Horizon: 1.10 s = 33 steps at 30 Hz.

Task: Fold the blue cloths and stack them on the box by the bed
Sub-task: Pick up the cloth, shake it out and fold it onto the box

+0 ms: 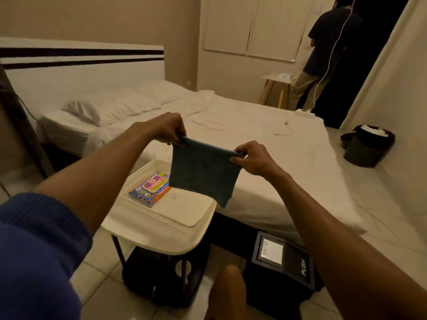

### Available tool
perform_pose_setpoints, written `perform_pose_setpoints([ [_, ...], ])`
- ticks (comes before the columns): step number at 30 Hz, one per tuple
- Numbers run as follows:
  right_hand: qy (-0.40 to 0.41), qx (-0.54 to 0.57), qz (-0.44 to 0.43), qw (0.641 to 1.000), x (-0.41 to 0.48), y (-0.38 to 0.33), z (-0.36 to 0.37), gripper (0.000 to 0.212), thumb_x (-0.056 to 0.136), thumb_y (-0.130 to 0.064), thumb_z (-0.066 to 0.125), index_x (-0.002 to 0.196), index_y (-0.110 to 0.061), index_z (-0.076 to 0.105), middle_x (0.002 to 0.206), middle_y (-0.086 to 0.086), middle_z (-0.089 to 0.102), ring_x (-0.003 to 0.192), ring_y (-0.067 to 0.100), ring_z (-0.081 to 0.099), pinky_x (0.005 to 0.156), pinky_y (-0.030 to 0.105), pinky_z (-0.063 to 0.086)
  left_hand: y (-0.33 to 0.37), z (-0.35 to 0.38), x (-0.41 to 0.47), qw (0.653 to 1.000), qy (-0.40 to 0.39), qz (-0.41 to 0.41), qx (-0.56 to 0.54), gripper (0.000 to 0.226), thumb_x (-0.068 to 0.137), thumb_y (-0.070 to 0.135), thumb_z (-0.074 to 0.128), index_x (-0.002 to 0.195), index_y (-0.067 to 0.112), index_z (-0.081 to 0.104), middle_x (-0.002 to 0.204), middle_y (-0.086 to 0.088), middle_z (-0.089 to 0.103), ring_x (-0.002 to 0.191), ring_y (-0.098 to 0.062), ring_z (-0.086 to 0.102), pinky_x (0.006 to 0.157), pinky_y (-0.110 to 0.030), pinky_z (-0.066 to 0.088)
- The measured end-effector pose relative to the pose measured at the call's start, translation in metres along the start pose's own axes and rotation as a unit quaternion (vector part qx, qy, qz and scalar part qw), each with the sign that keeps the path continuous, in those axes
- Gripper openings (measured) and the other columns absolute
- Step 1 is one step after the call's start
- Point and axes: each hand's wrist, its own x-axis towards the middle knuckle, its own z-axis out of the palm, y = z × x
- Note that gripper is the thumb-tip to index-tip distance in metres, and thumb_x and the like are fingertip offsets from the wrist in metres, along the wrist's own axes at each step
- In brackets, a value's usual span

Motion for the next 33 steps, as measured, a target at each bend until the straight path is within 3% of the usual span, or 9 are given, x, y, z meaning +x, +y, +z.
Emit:
perform_pose_setpoints([
  [5, -0.005, 0.020, 0.014, 1.000, 0.049, 0.005, 0.048, 0.023, 0.093, -0.017, 0.067, 0.113, -0.008, 0.072, 0.095, 0.003, 0.067, 0.088, 0.018, 0.062, 0.074, 0.027, 0.048, -0.051, 0.020, 0.031, 1.000, -0.011, -0.026, 0.011, 0.021, 0.083, 0.014, 0.075, 0.104, 0.014, 0.076, 0.083, -0.002, 0.073, 0.069, -0.013, 0.069, 0.058, -0.020, 0.052],
  [13, -0.004, 0.032, 0.030, 0.999, 0.097, 0.030, 0.097, 0.021, 0.092, -0.020, 0.067, 0.110, -0.010, 0.074, 0.102, 0.008, 0.072, 0.085, 0.015, 0.059, 0.072, 0.026, 0.044, -0.104, 0.062, 0.067, 0.998, 0.016, -0.058, -0.016, 0.023, 0.081, 0.012, 0.076, 0.104, 0.014, 0.078, 0.088, -0.001, 0.074, 0.071, -0.014, 0.069, 0.061, -0.026, 0.058],
  [16, -0.008, 0.056, 0.012, 0.998, 0.099, 0.034, 0.105, 0.020, 0.093, -0.021, 0.067, 0.109, -0.011, 0.075, 0.100, 0.006, 0.073, 0.089, 0.015, 0.060, 0.075, 0.027, 0.048, -0.113, 0.065, 0.063, 0.997, 0.027, -0.058, -0.053, 0.022, 0.081, 0.007, 0.075, 0.102, 0.013, 0.078, 0.080, 0.002, 0.070, 0.069, -0.012, 0.067, 0.062, -0.027, 0.057],
  [18, -0.033, 0.066, 0.001, 0.997, 0.095, 0.035, 0.109, 0.021, 0.093, -0.022, 0.067, 0.110, -0.012, 0.074, 0.100, 0.002, 0.071, 0.091, 0.014, 0.059, 0.077, 0.026, 0.046, -0.120, 0.065, 0.055, 0.995, -0.004, -0.060, -0.084, 0.021, 0.081, 0.006, 0.075, 0.101, 0.012, 0.078, 0.076, 0.003, 0.071, 0.072, -0.017, 0.071, 0.067, -0.034, 0.061],
  [22, -0.096, 0.076, 0.000, 0.992, 0.084, 0.036, 0.123, 0.016, 0.090, -0.025, 0.070, 0.104, -0.018, 0.076, 0.095, 0.001, 0.073, 0.090, 0.018, 0.064, 0.079, 0.033, 0.050, -0.137, 0.068, 0.037, 0.980, -0.090, -0.082, -0.158, 0.013, 0.082, 0.006, 0.075, 0.090, 0.016, 0.077, 0.062, 0.007, 0.072, 0.060, -0.002, 0.069, 0.064, -0.026, 0.061],
  [27, -0.129, 0.111, 0.069, 0.983, 0.088, 0.050, 0.150, 0.018, 0.086, -0.026, 0.071, 0.101, -0.016, 0.076, 0.092, 0.005, 0.076, 0.087, 0.019, 0.070, 0.082, 0.032, 0.054, -0.153, 0.104, 0.043, 0.962, -0.070, -0.116, -0.237, 0.013, 0.084, 0.010, 0.074, 0.096, 0.007, 0.074, 0.078, -0.013, 0.074, 0.060, -0.005, 0.069, 0.058, -0.025, 0.059],
  [31, -0.126, 0.036, 0.113, 0.985, 0.104, 0.073, 0.178, 0.025, 0.080, -0.021, 0.069, 0.105, -0.016, 0.075, 0.102, 0.011, 0.075, 0.096, 0.026, 0.070, 0.085, 0.030, 0.053, -0.152, 0.172, 0.074, 0.953, -0.026, -0.164, -0.254, 0.012, 0.080, 0.013, 0.078, 0.090, 0.010, 0.072, 0.056, 0.002, 0.069, 0.048, -0.006, 0.064, 0.048, -0.024, 0.056],
  [33, -0.123, -0.038, 0.100, 0.987, 0.112, 0.083, 0.190, 0.028, 0.083, -0.019, 0.066, 0.109, -0.013, 0.073, 0.110, 0.012, 0.070, 0.102, 0.028, 0.065, 0.084, 0.031, 0.050, -0.149, 0.205, 0.092, 0.957, -0.003, -0.170, -0.234, 0.014, 0.076, 0.019, 0.082, 0.085, 0.013, 0.074, 0.053, 0.004, 0.066, 0.052, -0.011, 0.065, 0.055, -0.027, 0.055],
])
